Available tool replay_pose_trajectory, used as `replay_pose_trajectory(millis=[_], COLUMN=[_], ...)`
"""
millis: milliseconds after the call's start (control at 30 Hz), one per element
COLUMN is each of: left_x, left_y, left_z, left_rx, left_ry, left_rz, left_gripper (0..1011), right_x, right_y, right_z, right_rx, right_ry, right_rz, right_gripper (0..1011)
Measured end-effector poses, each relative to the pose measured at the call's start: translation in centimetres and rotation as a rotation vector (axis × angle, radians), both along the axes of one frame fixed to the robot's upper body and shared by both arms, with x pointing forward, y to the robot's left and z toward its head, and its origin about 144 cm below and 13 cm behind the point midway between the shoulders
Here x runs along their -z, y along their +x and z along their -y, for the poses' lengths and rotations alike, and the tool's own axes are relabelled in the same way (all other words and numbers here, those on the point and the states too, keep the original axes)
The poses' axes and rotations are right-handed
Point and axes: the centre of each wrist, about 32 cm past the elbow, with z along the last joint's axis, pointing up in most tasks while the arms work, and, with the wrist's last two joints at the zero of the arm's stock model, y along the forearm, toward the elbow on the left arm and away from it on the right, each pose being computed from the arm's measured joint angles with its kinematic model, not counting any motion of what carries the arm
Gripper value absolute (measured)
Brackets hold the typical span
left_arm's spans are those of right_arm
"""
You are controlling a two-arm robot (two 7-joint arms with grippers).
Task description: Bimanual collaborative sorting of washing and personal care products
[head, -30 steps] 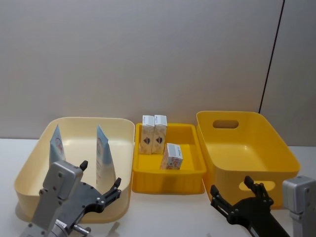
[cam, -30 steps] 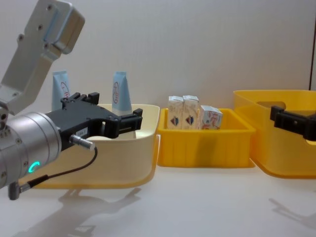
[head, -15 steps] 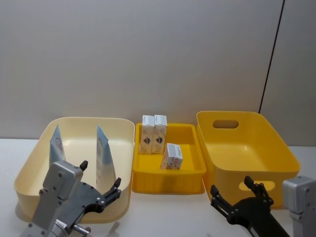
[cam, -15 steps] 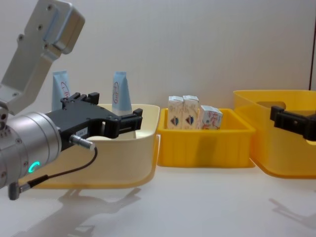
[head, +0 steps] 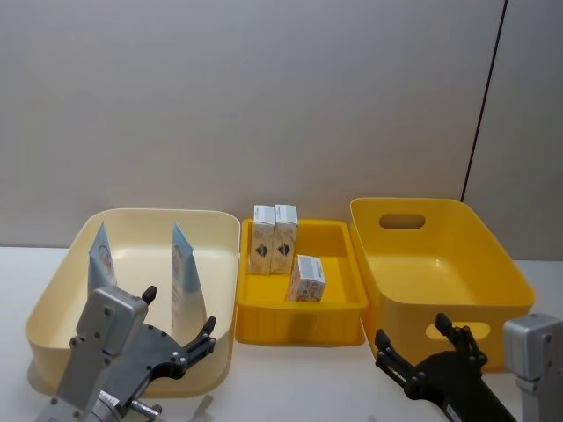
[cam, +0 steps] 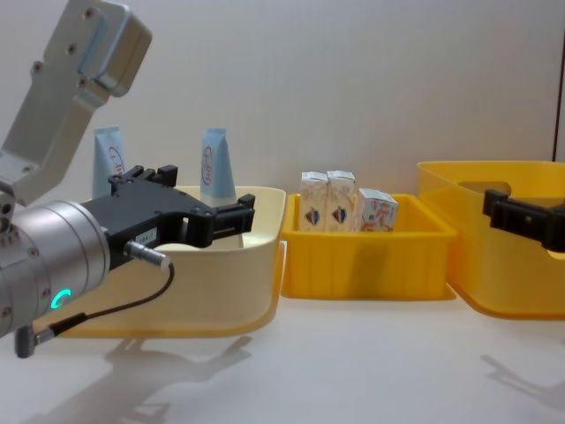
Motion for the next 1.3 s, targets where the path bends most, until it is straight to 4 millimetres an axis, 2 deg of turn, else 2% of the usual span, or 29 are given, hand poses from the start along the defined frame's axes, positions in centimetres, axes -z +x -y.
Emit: replay_pose_trajectory(millis=[367, 933, 1133, 1300], left_x=[0.0, 0.0, 0.0, 0.0], left_y=[0.0, 0.0, 0.0, 0.0], left_z=[0.0, 0.0, 0.0, 0.0], left_rx=[0.0, 0.0, 0.0, 0.0], left_ry=[0.0, 0.0, 0.0, 0.0], left_rz=[0.0, 0.0, 0.0, 0.0], left_gripper=[1003, 1003, 1003, 1003], right_x=[-0.7, -5.4, -7.0, -7.7], right_y=[0.6, 3.5, 5.3, 6.8], right_z=[-0.8, -7.2, -9.5, -10.6], right_rx=[-0.013, -0.071, -0.049, -0.03], right_ry=[-0.002, -0.035, -0.063, -0.074], right_rz=[-0.007, -0.087, -0.161, -0.21], right_gripper=[1001, 1001, 1001, 1001])
